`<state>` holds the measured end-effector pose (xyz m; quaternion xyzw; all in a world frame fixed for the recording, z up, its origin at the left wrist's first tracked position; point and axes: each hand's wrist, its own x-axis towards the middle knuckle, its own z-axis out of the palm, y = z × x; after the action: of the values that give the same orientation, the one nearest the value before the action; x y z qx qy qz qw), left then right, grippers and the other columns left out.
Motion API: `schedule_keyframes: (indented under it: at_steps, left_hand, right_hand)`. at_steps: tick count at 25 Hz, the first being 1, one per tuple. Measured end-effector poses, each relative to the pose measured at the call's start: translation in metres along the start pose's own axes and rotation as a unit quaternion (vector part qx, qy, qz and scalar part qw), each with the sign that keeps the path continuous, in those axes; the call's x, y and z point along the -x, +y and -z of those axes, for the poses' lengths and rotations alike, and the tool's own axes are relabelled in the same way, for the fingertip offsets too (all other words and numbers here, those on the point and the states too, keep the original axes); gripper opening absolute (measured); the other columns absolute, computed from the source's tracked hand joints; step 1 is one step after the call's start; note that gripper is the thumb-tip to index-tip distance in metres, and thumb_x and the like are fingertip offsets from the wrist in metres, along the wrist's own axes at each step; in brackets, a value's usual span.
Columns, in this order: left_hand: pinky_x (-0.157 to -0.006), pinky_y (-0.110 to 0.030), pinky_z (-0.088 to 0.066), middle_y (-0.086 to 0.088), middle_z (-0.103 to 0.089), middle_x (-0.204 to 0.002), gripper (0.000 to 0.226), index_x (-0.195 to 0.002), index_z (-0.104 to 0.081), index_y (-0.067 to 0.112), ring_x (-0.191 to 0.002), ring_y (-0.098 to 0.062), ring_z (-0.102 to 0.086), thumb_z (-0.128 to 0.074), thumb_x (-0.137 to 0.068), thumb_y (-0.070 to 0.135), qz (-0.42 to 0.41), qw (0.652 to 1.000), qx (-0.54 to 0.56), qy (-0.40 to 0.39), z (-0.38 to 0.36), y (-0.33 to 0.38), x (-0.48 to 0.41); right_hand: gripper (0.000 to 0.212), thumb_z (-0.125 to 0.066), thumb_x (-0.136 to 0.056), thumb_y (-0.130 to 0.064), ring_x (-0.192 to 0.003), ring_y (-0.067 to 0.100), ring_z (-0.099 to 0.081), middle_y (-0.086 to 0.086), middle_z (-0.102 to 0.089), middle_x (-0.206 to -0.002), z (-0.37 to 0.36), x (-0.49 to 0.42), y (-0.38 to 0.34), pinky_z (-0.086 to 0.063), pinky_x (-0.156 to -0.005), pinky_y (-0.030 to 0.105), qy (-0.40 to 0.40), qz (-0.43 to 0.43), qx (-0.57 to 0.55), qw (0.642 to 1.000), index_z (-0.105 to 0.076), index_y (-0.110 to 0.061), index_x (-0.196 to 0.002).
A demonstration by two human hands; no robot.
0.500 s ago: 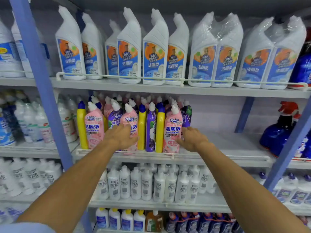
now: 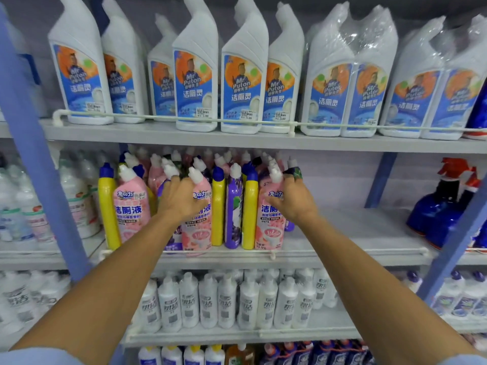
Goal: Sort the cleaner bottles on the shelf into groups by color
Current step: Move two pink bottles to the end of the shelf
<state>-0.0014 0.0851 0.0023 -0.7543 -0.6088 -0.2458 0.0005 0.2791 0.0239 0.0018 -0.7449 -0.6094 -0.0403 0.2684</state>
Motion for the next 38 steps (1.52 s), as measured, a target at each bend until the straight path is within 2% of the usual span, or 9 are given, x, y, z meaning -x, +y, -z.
schedule_keyframes:
  at_steps: [4, 10, 12, 15, 23, 25, 28, 34, 38]
  left_hand:
    - [-0.084, -0.045, -0.058, -0.006, -0.069, -0.113, 0.052, -0.116, -0.058, 0.015, -0.101, -0.029, -0.067, -0.083, -0.078, 0.041, 0.02, 0.993, 0.111, -0.028, -0.01, -0.012, -0.008]
    - [-0.075, -0.032, -0.057, 0.006, -0.072, -0.099, 0.046, -0.112, -0.061, 0.018, -0.092, -0.014, -0.07, -0.088, -0.076, 0.024, -0.003, 0.959, 0.272, -0.084, -0.026, -0.026, 0.004]
    - [-0.078, -0.037, -0.059, 0.008, -0.072, -0.097, 0.046, -0.11, -0.062, 0.02, -0.09, -0.011, -0.071, -0.09, -0.074, 0.024, -0.02, 0.954, 0.287, -0.081, -0.031, -0.024, 0.005]
    - [-0.082, -0.044, -0.06, 0.008, -0.073, -0.098, 0.045, -0.108, -0.062, 0.025, -0.09, -0.012, -0.071, -0.09, -0.074, 0.028, -0.041, 0.954, 0.288, -0.074, -0.034, -0.019, 0.007]
    - [-0.083, -0.041, -0.06, 0.008, -0.072, -0.102, 0.048, -0.115, -0.061, 0.023, -0.091, -0.01, -0.071, -0.088, -0.075, 0.025, -0.063, 0.951, 0.294, -0.066, -0.006, 0.004, 0.016]
    - [-0.081, -0.037, -0.06, 0.006, -0.073, -0.103, 0.049, -0.118, -0.062, 0.021, -0.091, -0.01, -0.071, -0.088, -0.076, 0.025, -0.074, 0.947, 0.307, -0.065, 0.007, 0.019, 0.014]
    - [-0.079, -0.037, -0.062, 0.003, -0.075, -0.1, 0.046, -0.115, -0.064, 0.018, -0.09, -0.011, -0.073, -0.088, -0.077, 0.021, -0.091, 0.936, 0.331, -0.08, 0.013, 0.054, 0.016]
    - [-0.084, -0.042, -0.061, -0.006, -0.076, -0.1, 0.044, -0.112, -0.063, 0.011, -0.092, -0.018, -0.073, -0.088, -0.076, 0.013, -0.109, 0.914, 0.38, -0.091, -0.021, 0.144, 0.004]
    - [-0.088, -0.047, -0.06, -0.002, -0.078, -0.101, 0.052, -0.113, -0.065, 0.016, -0.097, -0.02, -0.074, -0.09, -0.068, 0.027, -0.116, 0.897, 0.409, -0.118, -0.067, 0.218, -0.004]
  right_hand:
    - [0.07, -0.084, -0.074, -0.052, -0.1, 0.027, -0.062, 0.007, -0.06, -0.116, -0.009, -0.01, 0.016, -0.054, -0.081, 0.04, 0.017, -0.025, -0.08, 0.996, -0.055, -0.015, -0.125]
    - [0.06, -0.084, -0.069, -0.059, -0.09, 0.019, -0.069, -0.003, -0.072, -0.098, -0.026, -0.008, 0.034, -0.058, -0.079, 0.038, -0.064, -0.049, -0.163, 0.983, -0.062, -0.019, -0.108]
    - [0.058, -0.086, -0.066, -0.058, -0.09, 0.017, -0.071, -0.004, -0.075, -0.099, -0.037, -0.001, 0.042, -0.06, -0.082, 0.04, -0.071, -0.05, -0.202, 0.975, -0.066, -0.023, -0.107]
    - [0.054, -0.089, -0.07, -0.041, -0.091, 0.015, -0.072, -0.001, -0.074, -0.103, -0.045, 0.007, 0.043, -0.062, -0.08, 0.035, -0.092, -0.048, -0.273, 0.957, -0.065, -0.018, -0.112]
    - [0.054, -0.091, -0.067, -0.039, -0.083, 0.007, -0.072, -0.003, -0.075, -0.1, -0.044, 0.003, 0.05, -0.06, -0.068, 0.023, -0.084, -0.006, -0.296, 0.952, -0.066, -0.016, -0.108]
    - [0.053, -0.092, -0.066, -0.04, -0.083, 0.007, -0.073, -0.004, -0.076, -0.098, -0.037, -0.002, 0.056, -0.062, -0.072, 0.028, -0.08, 0.014, -0.308, 0.948, -0.067, -0.018, -0.107]
    - [0.052, -0.092, -0.068, -0.04, -0.084, 0.005, -0.072, -0.006, -0.075, -0.097, -0.011, -0.017, 0.069, -0.06, -0.07, 0.021, -0.077, 0.043, -0.318, 0.944, -0.067, -0.019, -0.109]
    - [0.056, -0.093, -0.066, -0.04, -0.087, 0.008, -0.073, -0.005, -0.076, -0.098, 0.024, -0.03, 0.143, -0.063, -0.077, 0.032, -0.099, 0.062, -0.318, 0.941, -0.065, -0.019, -0.11]
    - [0.06, -0.093, -0.064, -0.043, -0.09, 0.012, -0.074, -0.003, -0.076, -0.1, 0.035, -0.037, 0.223, -0.063, -0.083, 0.04, -0.107, 0.032, -0.312, 0.944, -0.063, -0.02, -0.111]
